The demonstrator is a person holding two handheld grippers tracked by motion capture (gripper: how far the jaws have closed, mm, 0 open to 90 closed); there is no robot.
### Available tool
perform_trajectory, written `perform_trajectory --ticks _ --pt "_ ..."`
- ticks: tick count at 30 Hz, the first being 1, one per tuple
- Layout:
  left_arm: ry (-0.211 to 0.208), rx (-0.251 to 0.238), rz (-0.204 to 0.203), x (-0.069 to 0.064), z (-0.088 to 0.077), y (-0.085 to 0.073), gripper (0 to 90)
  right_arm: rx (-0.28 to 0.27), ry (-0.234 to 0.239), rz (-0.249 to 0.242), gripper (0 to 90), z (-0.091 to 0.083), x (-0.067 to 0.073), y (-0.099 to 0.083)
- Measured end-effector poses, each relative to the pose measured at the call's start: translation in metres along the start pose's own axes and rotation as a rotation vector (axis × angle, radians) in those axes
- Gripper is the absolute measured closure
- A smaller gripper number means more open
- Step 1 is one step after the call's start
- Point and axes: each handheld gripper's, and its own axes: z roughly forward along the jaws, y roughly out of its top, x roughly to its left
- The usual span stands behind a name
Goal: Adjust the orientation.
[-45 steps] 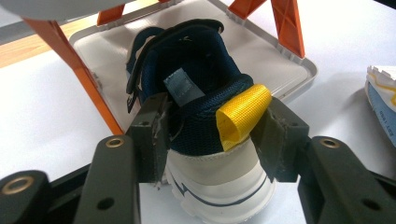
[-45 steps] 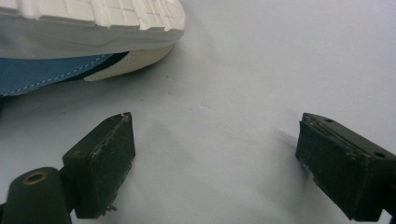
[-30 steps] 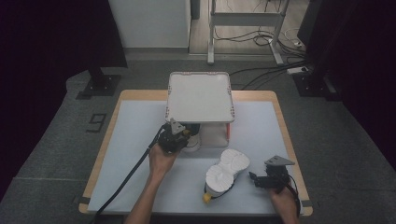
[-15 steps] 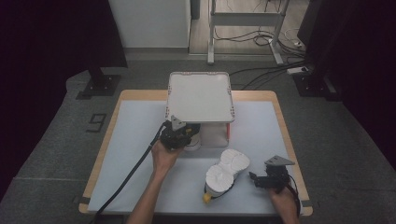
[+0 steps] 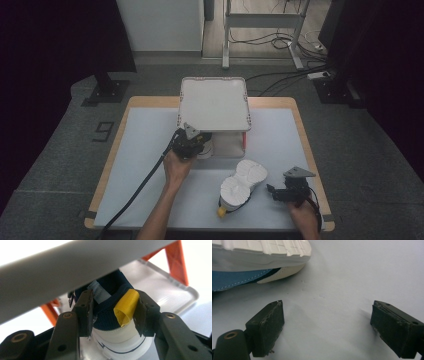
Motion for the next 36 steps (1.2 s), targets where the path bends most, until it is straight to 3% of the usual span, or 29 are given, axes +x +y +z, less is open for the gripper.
perform_trajectory --ticks 3,16,19,24,26,27,36 --pt "0.044 0.016 0.003 0.003 0.002 -0.001 54.2 -0.001 0.0 0.0 11.1 0.0 0.0 0.0" --pt "0.029 0.001 -0.007 0.004 0.005 -0.001 50.4 -0.001 0.0 0.0 11.2 0.0 0.0 0.0" --pt "0.039 0.01 -0.001 0.001 0.003 -0.002 44.3 -0.001 0.0 0.0 11.2 0.0 0.0 0.0" --pt "-0.044 0.02 -0.031 0.0 -0.012 -0.004 30.2 0.0 0.0 0.0 11.2 0.0 0.0 0.0" --pt "-0.059 0.021 -0.033 0.001 -0.016 -0.004 28.1 -0.002 -0.001 0.001 11.2 0.0 0.0 0.0" --pt "-0.077 0.032 -0.031 0.003 -0.024 -0.006 22.1 0.0 0.001 0.001 11.2 0.0 0.0 0.0" --pt "-0.109 0.101 -0.018 0.016 -0.061 -0.031 2.4 -0.001 -0.001 0.0 11.2 0.0 0.0 0.0"
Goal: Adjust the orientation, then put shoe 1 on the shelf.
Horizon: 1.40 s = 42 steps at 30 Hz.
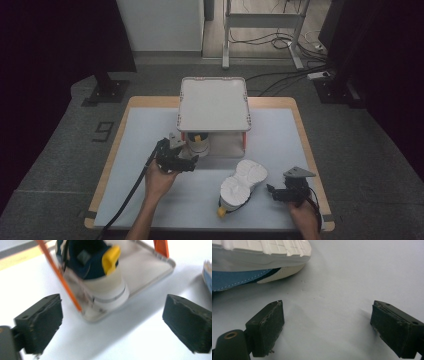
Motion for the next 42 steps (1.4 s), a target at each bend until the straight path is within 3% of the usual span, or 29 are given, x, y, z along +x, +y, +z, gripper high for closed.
perform_trajectory --ticks 4,10,16,19,24,29,38,42 --pt "0.008 0.007 0.001 0.005 -0.007 -0.018 0.0 0.0 0.0 0.0 11.1 0.0 0.0 0.0" --pt "-0.011 -0.004 -0.034 0.014 -0.013 -0.052 0.0 0.0 0.0 0.0 11.1 0.0 0.0 0.0" --pt "-0.005 0.044 -0.055 0.021 -0.01 -0.087 0.0 0.001 0.0 0.0 11.1 0.0 0.0 0.0" --pt "-0.004 0.058 -0.063 0.024 -0.008 -0.097 0.0 0.001 0.0 0.0 11.2 0.0 0.0 0.0" --pt "0.053 0.118 -0.058 0.029 -0.005 -0.117 0.0 0.001 0.0 0.0 11.2 0.0 0.0 0.0" --pt "0.01 0.123 -0.109 0.034 -0.004 -0.121 0.0 0.002 0.0 0.0 11.2 0.0 0.0 0.0" --pt "0.011 0.12 -0.11 0.034 -0.004 -0.121 0.0 0.012 0.013 -0.011 9.3 -0.002 0.002 0.002" --pt "0.011 0.12 -0.109 0.034 -0.004 -0.121 0.0 -0.006 0.019 -0.029 8.6 -0.012 0.006 0.007"
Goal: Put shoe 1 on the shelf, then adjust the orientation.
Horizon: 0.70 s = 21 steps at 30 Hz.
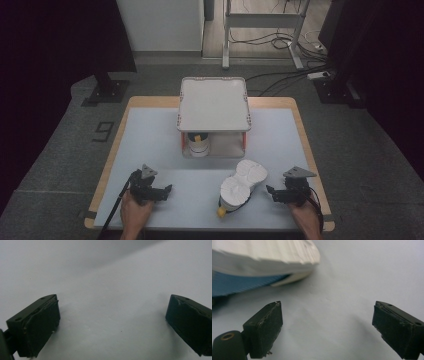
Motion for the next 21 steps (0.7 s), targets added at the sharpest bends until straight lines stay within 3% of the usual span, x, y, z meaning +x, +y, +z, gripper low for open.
perform_trajectory --ticks 6,11,16,21 --pt "0.001 0.0 0.002 0.0 0.0 0.0 0.0 -0.026 0.037 -0.019 6.2 -0.02 0.005 0.012" --pt "0.001 0.0 0.002 0.0 0.0 0.0 0.0 -0.053 0.086 -0.046 3.6 -0.038 0.014 0.038" --pt "0.001 0.0 0.002 0.0 0.0 0.0 0.0 -0.064 0.119 -0.088 1.5 -0.035 0.028 0.06" --pt "0.0 0.0 0.001 0.0 0.0 0.0 0.0 -0.059 0.143 -0.133 0.0 -0.018 0.043 0.08"
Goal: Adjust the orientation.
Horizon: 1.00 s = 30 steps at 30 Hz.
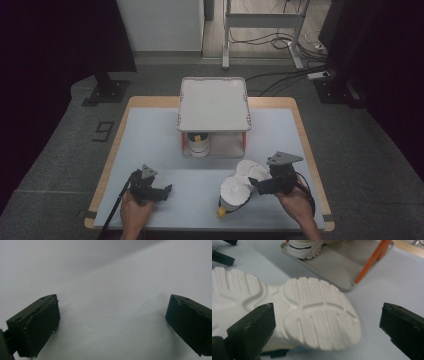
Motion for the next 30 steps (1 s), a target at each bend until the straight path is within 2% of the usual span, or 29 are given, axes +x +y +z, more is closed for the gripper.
perform_trajectory --ticks 3,6,9,13,21,24,30 --pt "0.0 0.0 0.0 0.0 0.0 0.0 0.0 0.009 0.004 -0.011 0.0 0.008 0.002 0.004" --pt "0.001 -0.001 0.002 0.0 0.0 0.0 0.0 0.045 -0.003 -0.015 0.0 0.021 0.002 0.005" --pt "0.001 -0.001 0.001 0.0 0.0 0.0 0.0 0.036 0.01 0.01 0.0 0.022 -0.001 0.001" --pt "0.0 -0.001 0.0 0.0 0.0 0.0 0.0 0.033 -0.001 0.003 0.0 0.016 -0.001 -0.005" --pt "0.001 -0.001 0.001 0.0 0.0 0.0 0.0 0.027 -0.007 0.041 0.0 -0.001 -0.006 -0.022" --pt "0.001 -0.001 0.001 0.0 0.0 0.0 0.0 0.051 -0.018 0.056 0.0 -0.013 -0.011 -0.036" --pt "0.001 -0.002 0.001 0.0 0.0 0.0 0.0 0.083 -0.048 0.062 0.0 -0.022 -0.016 -0.051"
